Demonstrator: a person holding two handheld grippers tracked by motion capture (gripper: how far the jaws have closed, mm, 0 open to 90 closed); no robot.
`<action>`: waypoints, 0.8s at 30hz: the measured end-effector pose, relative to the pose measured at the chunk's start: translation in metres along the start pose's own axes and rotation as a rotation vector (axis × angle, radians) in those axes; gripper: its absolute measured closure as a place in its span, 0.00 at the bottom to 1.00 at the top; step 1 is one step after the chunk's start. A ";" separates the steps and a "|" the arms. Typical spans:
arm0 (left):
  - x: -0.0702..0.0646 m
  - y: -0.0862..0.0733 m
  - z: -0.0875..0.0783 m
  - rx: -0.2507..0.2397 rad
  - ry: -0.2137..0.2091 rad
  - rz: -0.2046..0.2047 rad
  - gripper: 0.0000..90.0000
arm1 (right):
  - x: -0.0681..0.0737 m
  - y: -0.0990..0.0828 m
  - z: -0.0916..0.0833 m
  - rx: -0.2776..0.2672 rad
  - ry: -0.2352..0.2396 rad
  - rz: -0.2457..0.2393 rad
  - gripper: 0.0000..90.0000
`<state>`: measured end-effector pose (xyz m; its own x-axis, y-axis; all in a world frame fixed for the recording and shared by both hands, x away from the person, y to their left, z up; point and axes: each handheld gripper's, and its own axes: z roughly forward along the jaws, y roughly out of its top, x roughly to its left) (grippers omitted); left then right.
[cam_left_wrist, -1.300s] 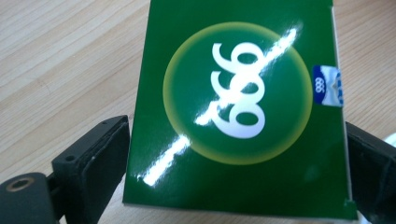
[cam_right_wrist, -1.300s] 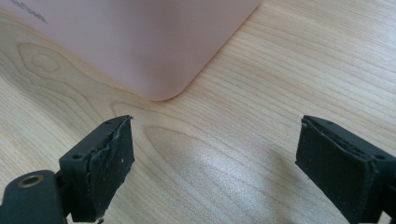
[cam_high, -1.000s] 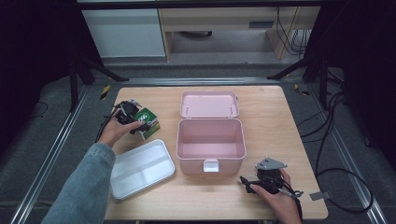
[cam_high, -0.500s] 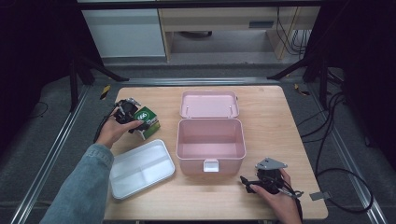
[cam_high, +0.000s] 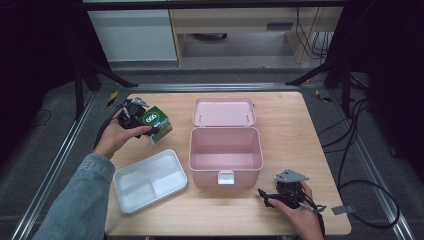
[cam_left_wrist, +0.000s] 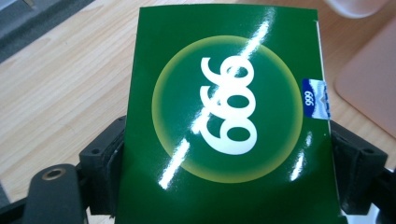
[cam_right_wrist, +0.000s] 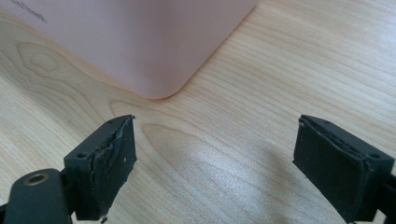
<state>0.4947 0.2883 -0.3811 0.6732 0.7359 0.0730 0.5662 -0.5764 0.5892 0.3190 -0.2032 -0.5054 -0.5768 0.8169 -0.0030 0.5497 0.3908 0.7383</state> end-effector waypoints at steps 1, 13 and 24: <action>-0.002 0.002 -0.005 -0.006 0.001 0.000 0.18 | 0.000 0.000 0.000 -0.001 -0.001 -0.002 0.15; -0.025 0.030 -0.035 -0.033 -0.042 0.100 0.19 | -0.002 0.000 -0.002 -0.005 -0.012 0.006 0.15; -0.042 0.061 -0.068 -0.078 -0.076 0.195 0.19 | -0.002 -0.001 -0.003 -0.004 -0.017 0.012 0.15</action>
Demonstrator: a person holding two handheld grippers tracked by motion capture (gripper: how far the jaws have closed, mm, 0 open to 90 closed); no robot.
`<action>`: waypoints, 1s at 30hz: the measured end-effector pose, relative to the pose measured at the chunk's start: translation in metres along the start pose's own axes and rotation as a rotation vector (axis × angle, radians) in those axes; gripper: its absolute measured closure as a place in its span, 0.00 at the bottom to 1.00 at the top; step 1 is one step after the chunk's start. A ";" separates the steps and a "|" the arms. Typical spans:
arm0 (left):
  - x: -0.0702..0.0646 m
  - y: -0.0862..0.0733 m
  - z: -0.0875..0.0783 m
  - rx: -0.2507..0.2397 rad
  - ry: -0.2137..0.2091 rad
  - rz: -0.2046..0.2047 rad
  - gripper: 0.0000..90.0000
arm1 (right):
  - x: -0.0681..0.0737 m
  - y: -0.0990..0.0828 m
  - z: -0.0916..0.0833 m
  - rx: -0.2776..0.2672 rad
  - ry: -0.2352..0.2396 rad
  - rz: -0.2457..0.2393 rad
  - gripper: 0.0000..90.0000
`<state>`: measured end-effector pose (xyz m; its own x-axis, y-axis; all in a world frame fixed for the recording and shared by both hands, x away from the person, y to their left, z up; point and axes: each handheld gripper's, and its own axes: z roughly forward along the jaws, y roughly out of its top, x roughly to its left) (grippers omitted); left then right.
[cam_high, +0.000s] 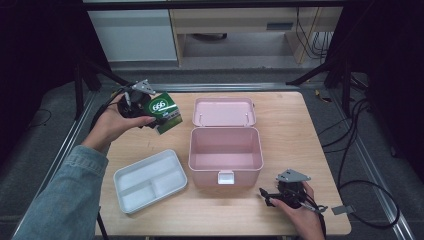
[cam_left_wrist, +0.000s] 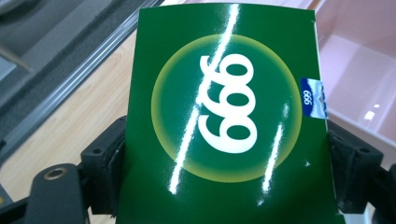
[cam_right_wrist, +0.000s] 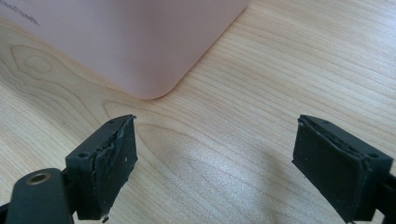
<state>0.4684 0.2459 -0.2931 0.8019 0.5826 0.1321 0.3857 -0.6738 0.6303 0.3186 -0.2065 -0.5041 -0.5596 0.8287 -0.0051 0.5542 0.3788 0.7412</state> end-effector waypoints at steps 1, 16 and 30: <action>-0.001 0.003 -0.002 -0.005 -0.005 0.006 0.19 | 0.000 0.000 0.000 -0.002 0.000 0.001 0.15; -0.030 0.046 0.005 0.001 -0.087 0.119 0.19 | 0.003 0.000 0.001 0.001 0.003 -0.003 0.16; -0.060 0.087 0.036 0.014 -0.163 0.222 0.19 | 0.000 0.001 0.001 -0.006 -0.001 0.003 0.16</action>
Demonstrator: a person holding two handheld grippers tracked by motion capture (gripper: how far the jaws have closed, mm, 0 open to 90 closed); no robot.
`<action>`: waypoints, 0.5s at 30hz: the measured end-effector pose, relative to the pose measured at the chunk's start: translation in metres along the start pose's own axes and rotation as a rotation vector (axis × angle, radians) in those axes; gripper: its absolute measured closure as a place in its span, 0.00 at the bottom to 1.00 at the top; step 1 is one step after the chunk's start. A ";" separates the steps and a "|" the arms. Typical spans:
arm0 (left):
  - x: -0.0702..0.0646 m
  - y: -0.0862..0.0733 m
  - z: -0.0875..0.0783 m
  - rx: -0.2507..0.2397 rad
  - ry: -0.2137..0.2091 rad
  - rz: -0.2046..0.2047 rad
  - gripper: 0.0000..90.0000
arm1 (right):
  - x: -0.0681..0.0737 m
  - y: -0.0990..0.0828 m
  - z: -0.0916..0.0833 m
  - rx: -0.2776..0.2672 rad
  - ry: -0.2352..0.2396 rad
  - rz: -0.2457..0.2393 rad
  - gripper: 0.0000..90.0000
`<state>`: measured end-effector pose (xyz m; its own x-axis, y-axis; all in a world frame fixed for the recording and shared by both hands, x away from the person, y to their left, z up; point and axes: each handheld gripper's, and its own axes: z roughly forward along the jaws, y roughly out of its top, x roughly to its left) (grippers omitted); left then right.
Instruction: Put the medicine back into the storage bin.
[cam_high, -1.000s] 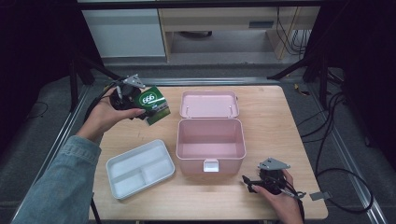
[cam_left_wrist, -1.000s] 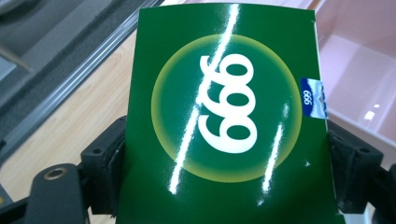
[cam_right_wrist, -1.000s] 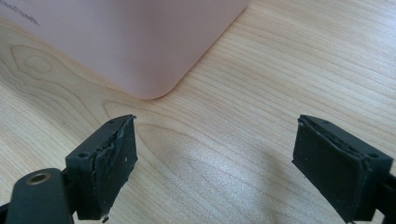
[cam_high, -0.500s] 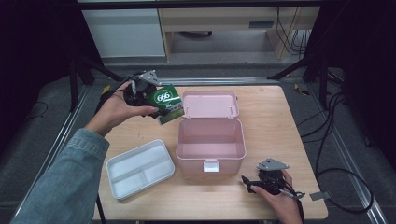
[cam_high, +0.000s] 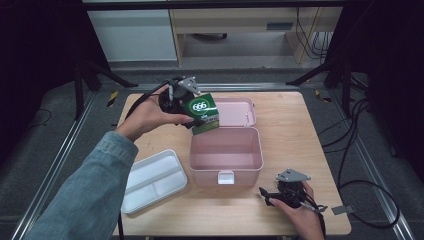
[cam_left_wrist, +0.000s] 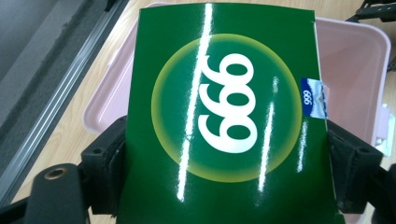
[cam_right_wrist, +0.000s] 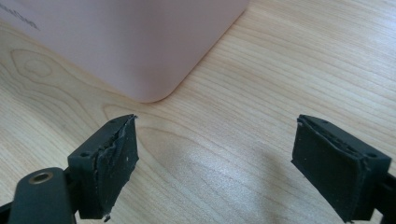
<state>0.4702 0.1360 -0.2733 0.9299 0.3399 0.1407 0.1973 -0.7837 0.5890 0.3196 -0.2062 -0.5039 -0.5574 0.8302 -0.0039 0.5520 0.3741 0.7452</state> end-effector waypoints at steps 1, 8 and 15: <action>0.000 0.002 0.001 0.000 -0.006 0.001 0.19 | 0.000 0.000 0.000 -0.002 -0.001 0.002 0.16; -0.008 0.018 0.016 0.024 -0.042 0.049 0.19 | -0.002 0.000 0.000 -0.005 -0.002 0.006 0.16; -0.017 0.032 0.036 0.039 -0.083 0.083 0.19 | -0.003 0.000 -0.001 -0.007 -0.005 0.007 0.16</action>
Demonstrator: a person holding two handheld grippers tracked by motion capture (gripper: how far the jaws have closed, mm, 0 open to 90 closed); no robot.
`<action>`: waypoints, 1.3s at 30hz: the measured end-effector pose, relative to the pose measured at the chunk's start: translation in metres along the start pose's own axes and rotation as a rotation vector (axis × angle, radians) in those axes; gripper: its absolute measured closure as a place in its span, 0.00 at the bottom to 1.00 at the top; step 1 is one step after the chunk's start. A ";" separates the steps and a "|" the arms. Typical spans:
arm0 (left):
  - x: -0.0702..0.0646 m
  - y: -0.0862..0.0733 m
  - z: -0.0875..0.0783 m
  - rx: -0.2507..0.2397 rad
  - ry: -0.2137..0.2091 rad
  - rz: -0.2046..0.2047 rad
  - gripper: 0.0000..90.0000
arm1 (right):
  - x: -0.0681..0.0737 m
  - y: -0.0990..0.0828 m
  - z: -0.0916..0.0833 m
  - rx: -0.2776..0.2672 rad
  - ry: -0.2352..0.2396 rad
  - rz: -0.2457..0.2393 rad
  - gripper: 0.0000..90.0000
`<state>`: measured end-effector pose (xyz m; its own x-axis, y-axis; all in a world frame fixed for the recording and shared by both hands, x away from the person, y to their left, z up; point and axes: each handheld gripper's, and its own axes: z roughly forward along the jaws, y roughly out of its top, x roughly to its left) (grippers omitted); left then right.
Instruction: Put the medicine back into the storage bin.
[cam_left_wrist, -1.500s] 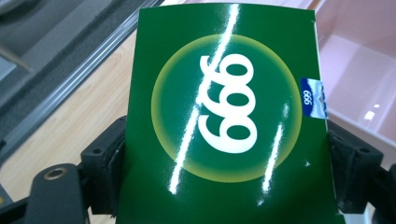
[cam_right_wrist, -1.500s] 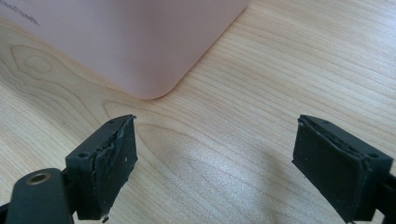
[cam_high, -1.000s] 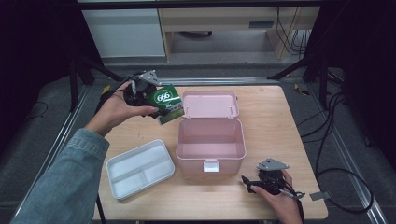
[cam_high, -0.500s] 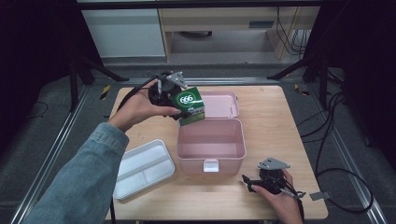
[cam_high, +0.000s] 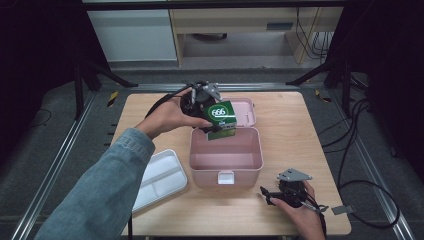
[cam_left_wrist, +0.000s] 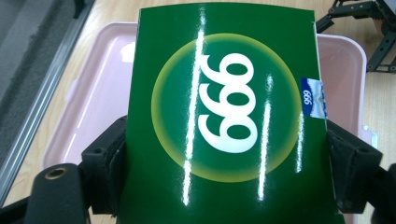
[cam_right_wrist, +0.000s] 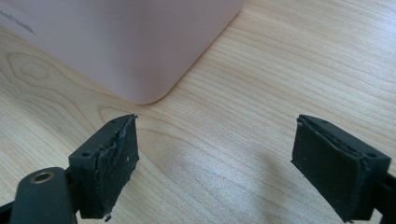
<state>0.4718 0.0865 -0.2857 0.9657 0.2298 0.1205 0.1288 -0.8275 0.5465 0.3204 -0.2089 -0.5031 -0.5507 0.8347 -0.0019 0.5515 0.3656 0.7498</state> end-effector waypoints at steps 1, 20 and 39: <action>-0.001 0.003 0.004 0.002 -0.007 0.009 0.19 | 0.000 0.000 0.000 0.000 0.000 0.000 0.16; -0.014 0.020 0.062 0.014 -0.120 0.078 0.19 | -0.003 -0.007 -0.008 -0.003 -0.023 0.016 0.17; -0.019 0.026 0.086 0.016 -0.159 0.092 0.19 | -0.004 -0.007 -0.008 -0.001 -0.019 0.018 0.17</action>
<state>0.4763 0.0165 -0.3455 0.9969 0.0700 0.0363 0.0405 -0.8494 0.5262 0.3135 -0.2183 -0.5033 -0.5287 0.8488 -0.0011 0.5605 0.3501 0.7505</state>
